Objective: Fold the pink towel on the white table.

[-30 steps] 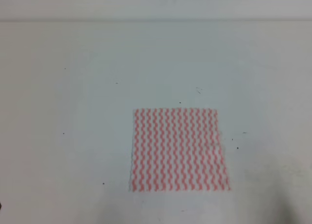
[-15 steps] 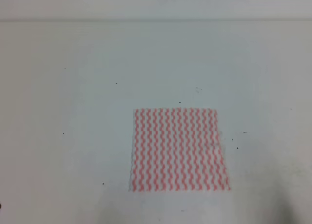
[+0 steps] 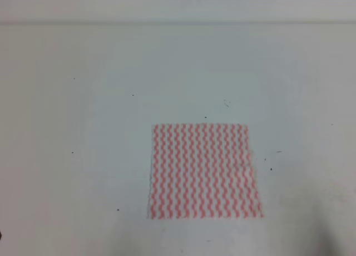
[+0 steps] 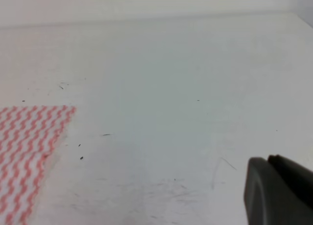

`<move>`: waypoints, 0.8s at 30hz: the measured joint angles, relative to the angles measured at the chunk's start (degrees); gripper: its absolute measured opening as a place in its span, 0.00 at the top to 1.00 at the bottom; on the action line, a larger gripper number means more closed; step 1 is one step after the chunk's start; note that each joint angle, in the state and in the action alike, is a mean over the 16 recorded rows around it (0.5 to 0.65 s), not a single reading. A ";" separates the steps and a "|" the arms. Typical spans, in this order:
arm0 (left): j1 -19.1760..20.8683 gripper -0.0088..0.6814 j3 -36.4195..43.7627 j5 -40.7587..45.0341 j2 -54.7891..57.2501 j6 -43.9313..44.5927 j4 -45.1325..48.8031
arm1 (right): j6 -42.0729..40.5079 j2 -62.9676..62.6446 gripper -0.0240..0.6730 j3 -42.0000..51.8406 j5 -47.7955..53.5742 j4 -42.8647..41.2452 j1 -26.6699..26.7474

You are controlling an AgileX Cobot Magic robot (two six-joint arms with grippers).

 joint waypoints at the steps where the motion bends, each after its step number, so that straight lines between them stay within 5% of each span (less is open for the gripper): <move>1: 0.00 0.99 0.00 -0.17 0.00 0.00 0.00 | 0.00 0.00 0.99 0.00 0.00 0.00 0.00; 24: 0.01 0.99 0.18 -12.31 -0.30 -0.88 -12.10 | 0.00 0.21 0.99 -0.23 0.23 -0.01 -0.01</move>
